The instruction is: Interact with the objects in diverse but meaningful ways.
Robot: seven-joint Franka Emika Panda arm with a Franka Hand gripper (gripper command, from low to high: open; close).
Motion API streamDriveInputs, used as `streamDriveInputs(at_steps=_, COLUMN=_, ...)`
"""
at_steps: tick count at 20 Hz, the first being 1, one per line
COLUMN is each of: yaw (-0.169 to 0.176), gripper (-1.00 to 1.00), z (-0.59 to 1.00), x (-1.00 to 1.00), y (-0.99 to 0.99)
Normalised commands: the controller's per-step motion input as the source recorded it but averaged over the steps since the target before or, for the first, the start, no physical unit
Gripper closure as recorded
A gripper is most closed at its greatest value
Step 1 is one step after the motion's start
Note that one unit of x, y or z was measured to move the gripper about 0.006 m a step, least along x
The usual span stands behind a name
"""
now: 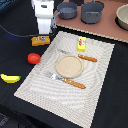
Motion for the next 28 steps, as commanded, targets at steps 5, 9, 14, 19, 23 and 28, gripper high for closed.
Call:
streamDriveInputs(at_steps=5, yaw=0.035, gripper=-1.0, z=-0.11, x=-0.38, y=-0.07)
streamDriveInputs(at_steps=9, yaw=0.009, gripper=-1.0, z=-0.25, x=-0.21, y=-0.15)
streamDriveInputs(at_steps=14, yaw=0.009, gripper=-1.0, z=-0.35, x=-0.3, y=-0.15)
streamDriveInputs(at_steps=19, yaw=0.009, gripper=-1.0, z=-0.36, x=-0.44, y=-0.19)
streamDriveInputs(at_steps=23, yaw=0.013, gripper=-1.0, z=-0.38, x=-0.53, y=-0.16)
streamDriveInputs(at_steps=28, yaw=0.022, gripper=-1.0, z=-0.39, x=-0.58, y=-0.09)
